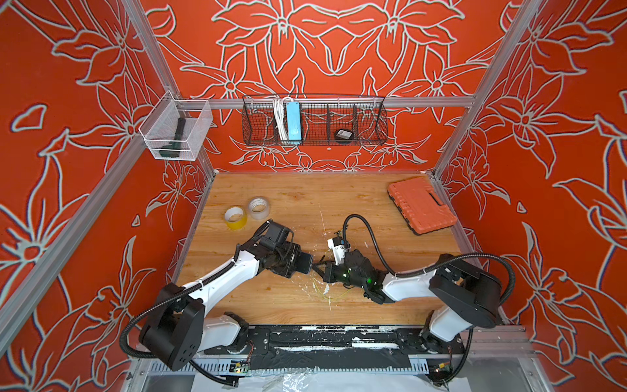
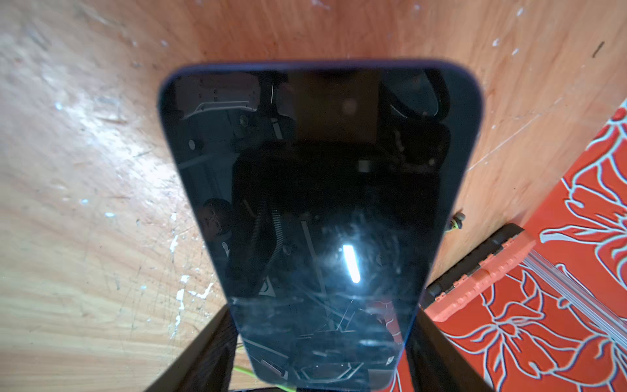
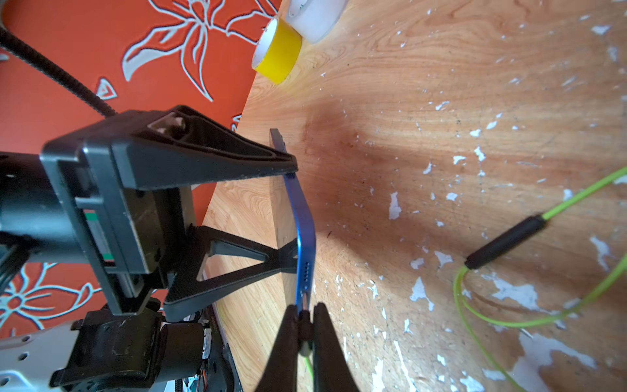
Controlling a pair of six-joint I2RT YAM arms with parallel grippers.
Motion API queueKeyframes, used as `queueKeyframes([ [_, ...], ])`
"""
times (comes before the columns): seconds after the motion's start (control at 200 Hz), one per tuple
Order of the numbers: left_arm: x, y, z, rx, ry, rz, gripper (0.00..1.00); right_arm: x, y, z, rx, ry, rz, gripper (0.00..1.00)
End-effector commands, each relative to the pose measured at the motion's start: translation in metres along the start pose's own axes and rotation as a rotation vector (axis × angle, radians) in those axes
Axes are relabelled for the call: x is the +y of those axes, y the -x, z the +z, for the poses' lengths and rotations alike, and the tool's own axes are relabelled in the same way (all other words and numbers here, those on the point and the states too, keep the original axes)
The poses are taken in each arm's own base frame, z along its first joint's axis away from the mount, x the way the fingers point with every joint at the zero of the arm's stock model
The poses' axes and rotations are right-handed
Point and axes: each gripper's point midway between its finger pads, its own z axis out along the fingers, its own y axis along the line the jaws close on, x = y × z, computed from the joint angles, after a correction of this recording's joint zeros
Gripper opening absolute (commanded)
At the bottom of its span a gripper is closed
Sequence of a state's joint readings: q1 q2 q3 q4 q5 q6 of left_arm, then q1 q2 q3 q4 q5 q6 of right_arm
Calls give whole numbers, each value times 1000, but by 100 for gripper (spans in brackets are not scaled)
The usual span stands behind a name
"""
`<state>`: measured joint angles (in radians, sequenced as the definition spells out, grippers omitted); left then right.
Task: Plug wired earphones into phones
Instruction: Insert the wired earphone into the phone.
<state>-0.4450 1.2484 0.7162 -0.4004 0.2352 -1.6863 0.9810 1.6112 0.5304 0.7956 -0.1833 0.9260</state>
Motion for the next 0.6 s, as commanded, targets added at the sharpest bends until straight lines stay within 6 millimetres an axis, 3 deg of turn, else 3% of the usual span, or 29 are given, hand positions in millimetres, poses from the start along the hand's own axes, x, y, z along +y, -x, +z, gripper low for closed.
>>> queueKeyframes([
  [0.0, -25, -47, -13, 204, -109, 32, 53, 34, 9, 3, -10, 104, -53, 0],
  [0.39, -32, -58, -22, 240, -172, 28, 52, 52, 20, -7, -53, 147, -132, 0],
  [0.596, -42, -64, -33, 242, -222, 50, 51, 41, 21, -10, -33, 57, -208, 0],
])
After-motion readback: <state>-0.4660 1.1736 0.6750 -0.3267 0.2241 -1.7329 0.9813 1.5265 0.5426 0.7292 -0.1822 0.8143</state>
